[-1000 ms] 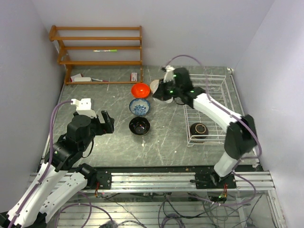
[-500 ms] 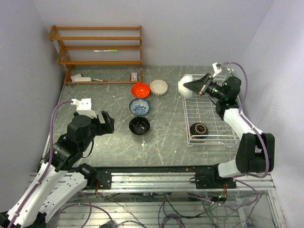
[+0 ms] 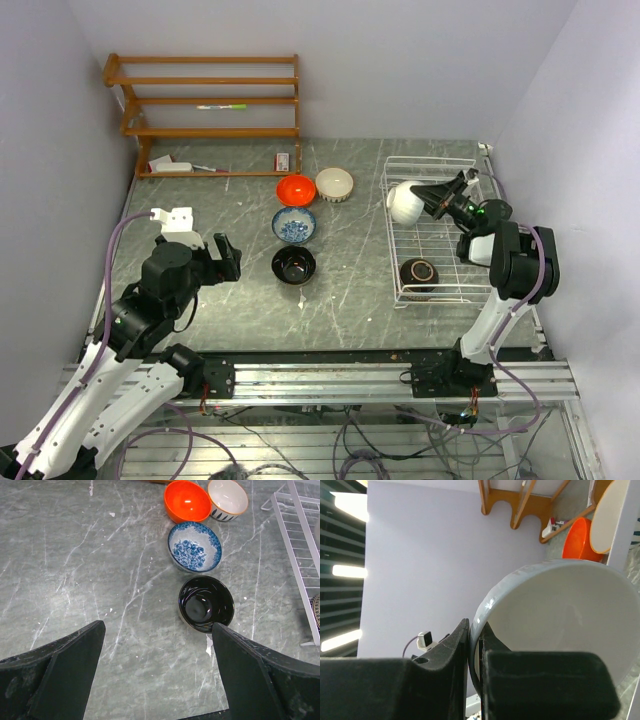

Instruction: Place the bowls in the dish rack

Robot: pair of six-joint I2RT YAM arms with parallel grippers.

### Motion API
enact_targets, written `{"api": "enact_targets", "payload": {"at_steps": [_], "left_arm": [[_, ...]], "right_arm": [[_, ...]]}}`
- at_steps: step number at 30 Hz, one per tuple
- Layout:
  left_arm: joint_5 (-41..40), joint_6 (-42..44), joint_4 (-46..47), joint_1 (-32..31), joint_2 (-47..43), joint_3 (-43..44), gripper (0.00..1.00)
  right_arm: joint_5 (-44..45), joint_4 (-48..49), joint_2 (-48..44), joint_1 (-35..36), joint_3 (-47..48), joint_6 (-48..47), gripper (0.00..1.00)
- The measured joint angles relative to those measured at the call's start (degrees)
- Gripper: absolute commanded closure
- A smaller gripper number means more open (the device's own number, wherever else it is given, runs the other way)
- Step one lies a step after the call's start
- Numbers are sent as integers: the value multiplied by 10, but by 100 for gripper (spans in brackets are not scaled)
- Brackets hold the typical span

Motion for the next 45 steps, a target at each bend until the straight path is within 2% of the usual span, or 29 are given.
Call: {"api": "enact_targets", "payload": {"at_steps": [4,9,20,33,38,45], "left_arm": [[0,0,0,0,0,0,1],[0,0,-1,0,-1,0,1],[-1,0,-4,-2,-4,0,1],[-2,0,-4,-2,-4,0,1],[-2,0,-5,-2,-1,0,1],[-2,0,-5,-2,4,0,1]], "right_arm": [[1,29,2,-11,0,17,100],[2,17,3,-22,0,-21,100],[18,-67,47,-22,1,-91,99],[38,-201,22,-23,27,-193,94],[36,-175,30,-28,20,-182,98],[48,-28,68,-42,-8,-106,100]]}}
